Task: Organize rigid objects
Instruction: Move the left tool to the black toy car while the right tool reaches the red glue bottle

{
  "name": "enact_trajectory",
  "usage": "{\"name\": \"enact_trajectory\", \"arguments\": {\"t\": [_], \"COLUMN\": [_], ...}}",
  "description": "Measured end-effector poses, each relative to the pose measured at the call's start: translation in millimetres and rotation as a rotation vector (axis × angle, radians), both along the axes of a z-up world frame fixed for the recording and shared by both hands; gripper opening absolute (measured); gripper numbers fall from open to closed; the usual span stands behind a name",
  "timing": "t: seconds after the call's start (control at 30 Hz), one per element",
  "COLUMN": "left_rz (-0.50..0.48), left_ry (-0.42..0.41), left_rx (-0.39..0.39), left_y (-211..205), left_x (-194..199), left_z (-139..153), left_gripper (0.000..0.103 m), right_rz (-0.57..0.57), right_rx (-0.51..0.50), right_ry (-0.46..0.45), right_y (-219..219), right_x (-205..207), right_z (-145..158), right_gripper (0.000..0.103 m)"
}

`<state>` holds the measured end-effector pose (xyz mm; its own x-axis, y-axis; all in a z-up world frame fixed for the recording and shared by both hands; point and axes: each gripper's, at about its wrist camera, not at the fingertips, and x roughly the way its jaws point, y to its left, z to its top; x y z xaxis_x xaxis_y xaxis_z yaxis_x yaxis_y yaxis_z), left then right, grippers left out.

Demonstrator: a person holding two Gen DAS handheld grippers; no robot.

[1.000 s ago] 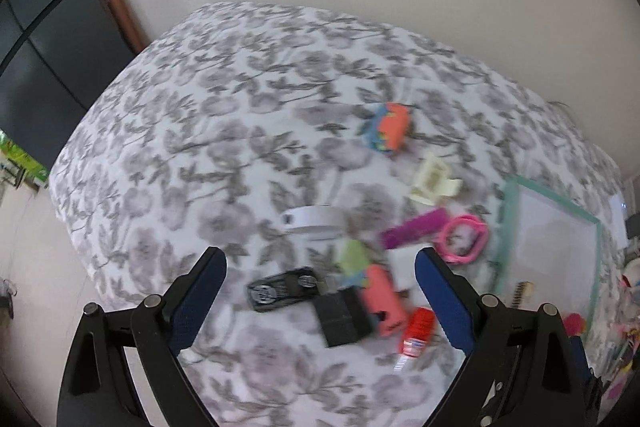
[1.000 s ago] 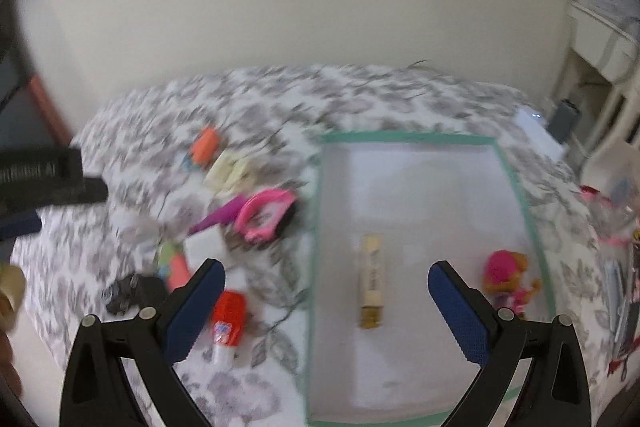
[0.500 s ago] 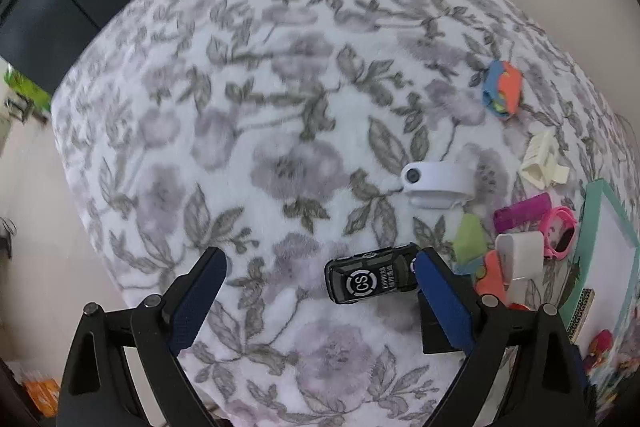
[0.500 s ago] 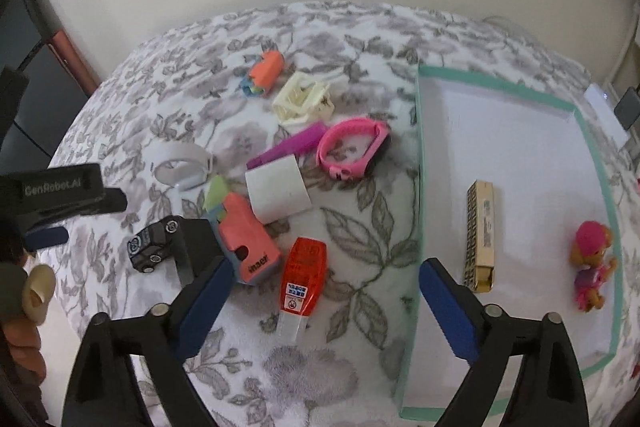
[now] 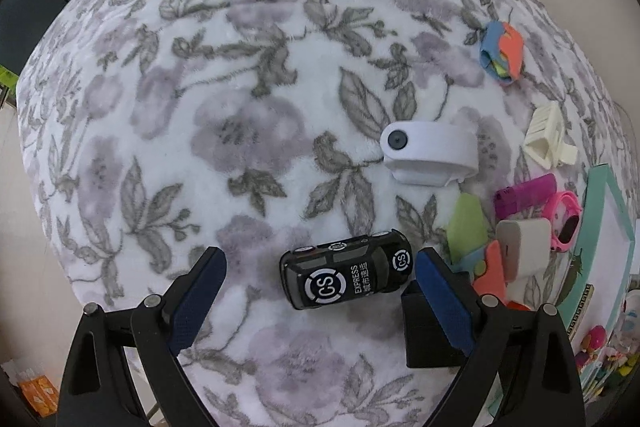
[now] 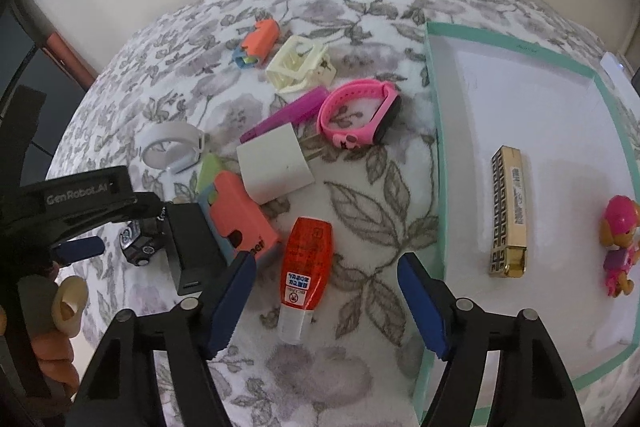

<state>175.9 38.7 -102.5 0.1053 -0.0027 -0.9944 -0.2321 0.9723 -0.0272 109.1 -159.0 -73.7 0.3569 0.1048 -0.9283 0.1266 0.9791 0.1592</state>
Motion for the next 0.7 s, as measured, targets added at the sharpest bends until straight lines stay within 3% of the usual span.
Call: {"name": "enact_trajectory", "arguments": {"t": [0.37, 0.57, 0.7], "left_rz": [0.002, -0.018, -0.026], "left_ry": [0.018, 0.011, 0.007], "left_rx": [-0.005, -0.011, -0.011], "left_y": [-2.9, -6.4, -12.5], "left_x": [2.8, 2.7, 1.5], "left_z": [-20.6, -13.1, -12.2], "left_gripper": [0.095, 0.087, 0.084], "right_rz": [0.019, 0.047, 0.048], "right_rx": [0.004, 0.01, -0.003], "right_ry": [0.033, 0.053, 0.076], "right_y": [4.9, 8.8, 8.5], "right_x": [6.3, 7.1, 7.2], "right_z": [-8.0, -9.6, -14.6], "right_gripper": [0.071, 0.051, 0.048]}}
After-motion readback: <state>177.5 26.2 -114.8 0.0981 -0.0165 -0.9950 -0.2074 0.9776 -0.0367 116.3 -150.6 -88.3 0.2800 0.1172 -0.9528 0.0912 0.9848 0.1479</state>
